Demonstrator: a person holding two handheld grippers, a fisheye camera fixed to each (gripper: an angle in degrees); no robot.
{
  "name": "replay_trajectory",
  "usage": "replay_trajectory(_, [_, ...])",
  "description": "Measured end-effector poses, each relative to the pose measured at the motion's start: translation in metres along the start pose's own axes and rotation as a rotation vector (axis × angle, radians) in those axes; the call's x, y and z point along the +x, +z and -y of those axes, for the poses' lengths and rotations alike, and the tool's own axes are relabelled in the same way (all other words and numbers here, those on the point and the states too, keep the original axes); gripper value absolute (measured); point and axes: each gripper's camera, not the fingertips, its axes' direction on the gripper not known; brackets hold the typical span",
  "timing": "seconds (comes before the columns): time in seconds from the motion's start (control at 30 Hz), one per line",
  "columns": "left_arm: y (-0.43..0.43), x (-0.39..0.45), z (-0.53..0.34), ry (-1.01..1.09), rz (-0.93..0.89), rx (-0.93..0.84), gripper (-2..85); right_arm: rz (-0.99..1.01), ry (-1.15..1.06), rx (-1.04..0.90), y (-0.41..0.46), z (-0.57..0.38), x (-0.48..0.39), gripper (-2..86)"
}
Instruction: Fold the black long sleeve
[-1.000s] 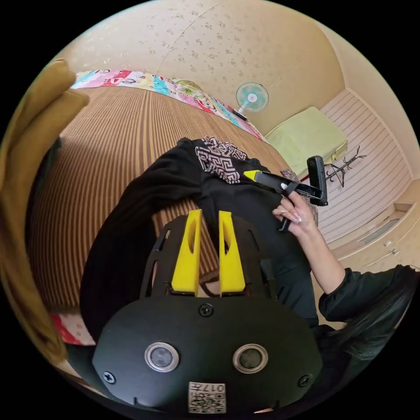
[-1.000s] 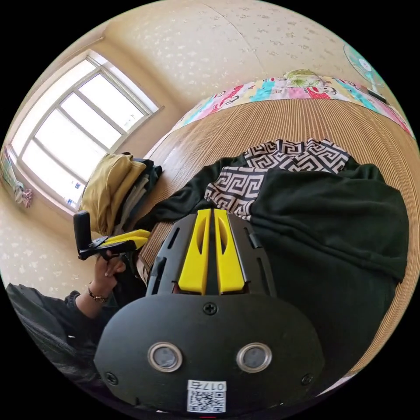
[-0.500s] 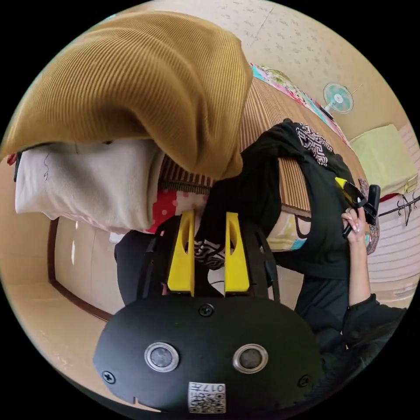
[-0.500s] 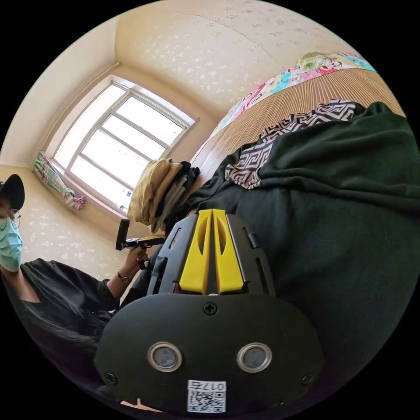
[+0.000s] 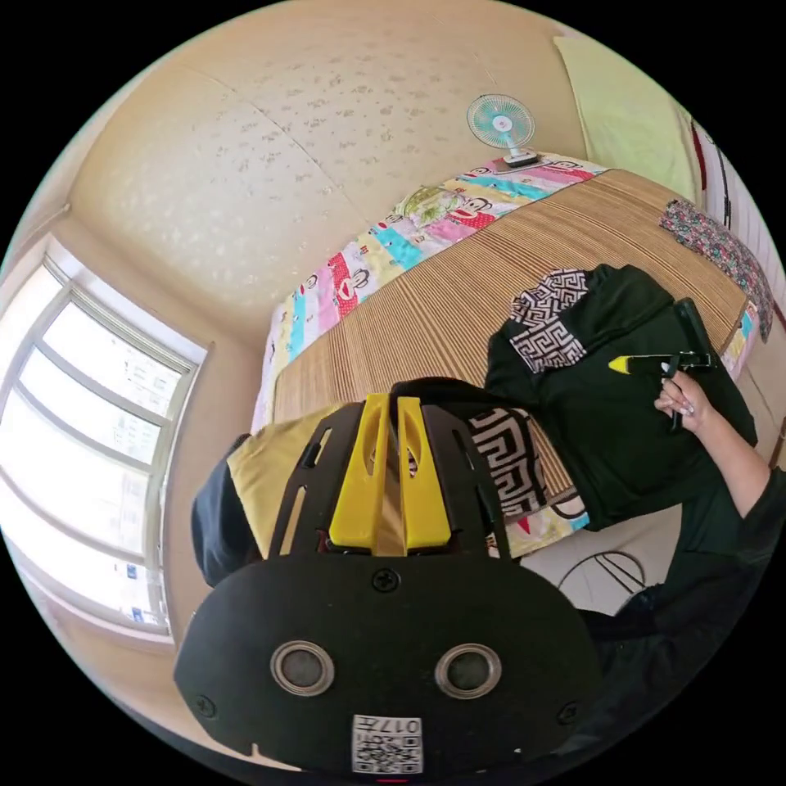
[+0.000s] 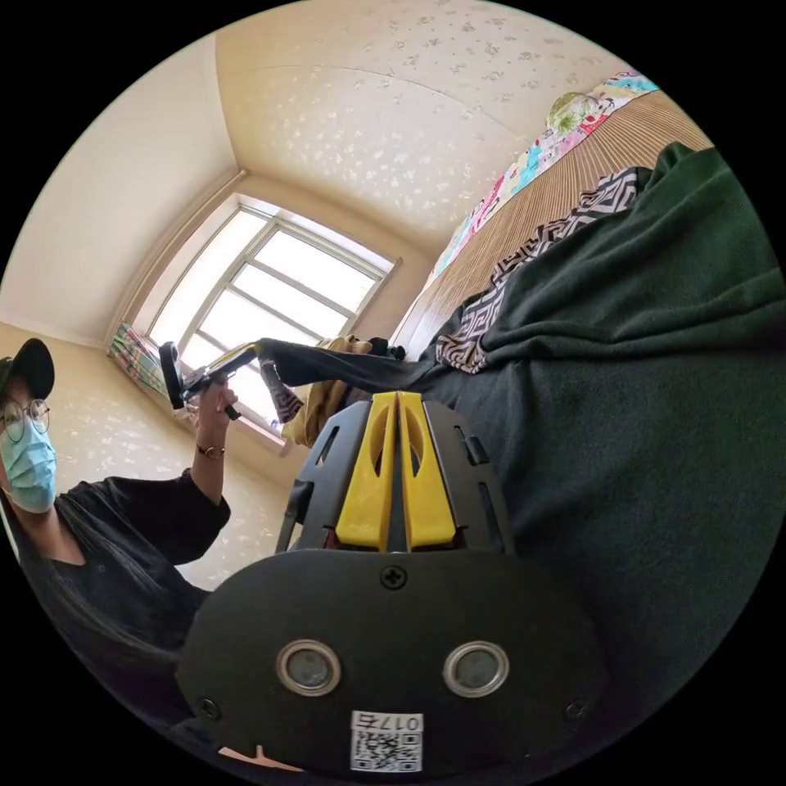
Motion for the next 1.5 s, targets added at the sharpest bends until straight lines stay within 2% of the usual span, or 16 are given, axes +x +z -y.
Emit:
replay_trajectory(0.13, [0.018,-0.023,0.004,-0.083,-0.029,-0.08,-0.1,0.035,0.045,0.028,-0.014,-0.005,0.009,0.3])
replay_trajectory(0.27, [0.06,-0.034,-0.029,-0.274,-0.08,-0.182,0.0,0.053,0.067,0.019,-0.022,-0.008,0.015,0.4])
replay_trajectory(0.37, [0.06,-0.024,-0.012,-0.342,-0.087,-0.086,-0.1,0.066,0.065,0.028,-0.029,-0.012,0.016,0.4])
replay_trajectory(0.43, [0.047,0.006,0.023,-0.274,-0.091,0.044,-0.1,0.08,0.058,0.037,-0.034,-0.015,0.016,0.3])
replay_trajectory(0.5, [0.034,0.076,0.079,-0.075,-0.165,0.219,0.0,0.103,0.052,0.052,-0.04,-0.017,0.016,0.3])
replay_trajectory(0.57, [0.033,0.146,0.114,0.123,-0.297,0.288,0.2,0.158,0.036,0.085,-0.049,-0.022,0.018,0.2])
replay_trajectory(0.7, [0.045,0.279,0.137,0.443,-0.499,0.262,1.3,0.228,0.049,0.125,-0.062,-0.026,0.024,0.2])
replay_trajectory(0.8, [0.075,0.291,0.129,0.361,-0.487,0.197,2.5,0.228,0.048,0.122,-0.064,-0.025,0.024,0.2])
replay_trajectory(1.0, [0.133,0.23,0.074,0.082,-0.621,0.077,6.1,0.25,0.065,0.078,-0.059,-0.016,0.029,0.5])
replay_trajectory(1.13, [0.181,0.223,0.031,-0.015,-0.598,-0.038,6.5,0.295,0.085,0.136,-0.068,-0.011,0.027,0.9])
replay_trajectory(1.2, [0.227,0.233,0.003,-0.044,-0.612,-0.153,6.3,0.249,0.122,0.216,-0.086,-0.01,0.021,1.4])
replay_trajectory(1.23, [0.227,0.229,-0.006,-0.079,-0.622,-0.093,5.9,0.171,0.096,0.283,-0.102,-0.009,0.011,1.9])
replay_trajectory(1.27, [0.227,0.225,-0.02,-0.123,-0.614,-0.039,5.2,0.026,0.092,0.324,-0.118,-0.004,-0.001,2.7])
replay_trajectory(1.33, [0.228,0.224,-0.022,-0.188,-0.591,-0.064,5.0,-0.216,0.124,0.34,-0.133,0.01,-0.016,4.8])
replay_trajectory(1.37, [0.229,0.221,-0.022,-0.243,-0.591,-0.091,4.8,-0.355,0.15,0.321,-0.136,0.025,-0.022,7.0])
replay_trajectory(1.5, [0.234,0.212,-0.034,-0.32,-0.594,-0.076,4.4,-0.635,0.226,0.141,-0.107,0.088,-0.009,11.3])
